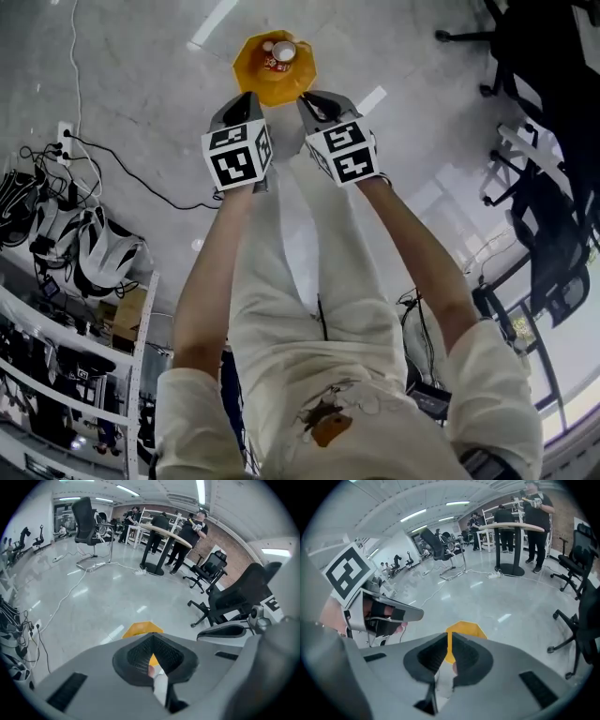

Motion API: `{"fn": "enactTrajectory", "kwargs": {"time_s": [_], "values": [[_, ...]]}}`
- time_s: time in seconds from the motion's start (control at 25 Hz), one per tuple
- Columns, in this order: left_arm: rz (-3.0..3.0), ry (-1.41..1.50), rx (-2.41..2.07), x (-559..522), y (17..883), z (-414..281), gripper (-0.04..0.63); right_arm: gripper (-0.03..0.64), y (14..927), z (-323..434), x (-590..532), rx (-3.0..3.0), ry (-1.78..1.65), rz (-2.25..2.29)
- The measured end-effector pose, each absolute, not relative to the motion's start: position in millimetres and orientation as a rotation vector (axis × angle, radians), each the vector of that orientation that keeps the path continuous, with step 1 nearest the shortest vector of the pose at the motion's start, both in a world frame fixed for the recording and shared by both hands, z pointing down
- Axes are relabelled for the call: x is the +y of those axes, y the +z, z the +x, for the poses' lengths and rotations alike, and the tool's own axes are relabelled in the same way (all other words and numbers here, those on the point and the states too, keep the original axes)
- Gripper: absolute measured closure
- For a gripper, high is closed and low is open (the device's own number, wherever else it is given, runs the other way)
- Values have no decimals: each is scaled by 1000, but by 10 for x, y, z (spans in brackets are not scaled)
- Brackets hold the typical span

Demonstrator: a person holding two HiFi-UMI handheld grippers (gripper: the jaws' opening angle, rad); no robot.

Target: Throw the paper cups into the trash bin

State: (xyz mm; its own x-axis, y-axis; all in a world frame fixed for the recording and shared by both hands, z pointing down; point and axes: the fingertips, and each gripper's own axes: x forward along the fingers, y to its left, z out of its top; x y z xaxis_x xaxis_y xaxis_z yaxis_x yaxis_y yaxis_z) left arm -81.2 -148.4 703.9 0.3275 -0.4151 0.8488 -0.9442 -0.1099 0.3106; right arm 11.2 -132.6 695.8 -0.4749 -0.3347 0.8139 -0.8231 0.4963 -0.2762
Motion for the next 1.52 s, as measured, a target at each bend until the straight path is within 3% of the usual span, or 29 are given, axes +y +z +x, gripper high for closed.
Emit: {"fn": "enactTrajectory", "kwargs": {"time_s": [1.0, 1.52], "values": [[2151, 441, -1245, -648, 2404, -472, 591, 607, 2184, 301, -952, -2477, 531, 1055], [2376, 357, -1247, -249, 1221, -504, 591, 611, 926, 398, -363, -2604, 418, 1265]]}}
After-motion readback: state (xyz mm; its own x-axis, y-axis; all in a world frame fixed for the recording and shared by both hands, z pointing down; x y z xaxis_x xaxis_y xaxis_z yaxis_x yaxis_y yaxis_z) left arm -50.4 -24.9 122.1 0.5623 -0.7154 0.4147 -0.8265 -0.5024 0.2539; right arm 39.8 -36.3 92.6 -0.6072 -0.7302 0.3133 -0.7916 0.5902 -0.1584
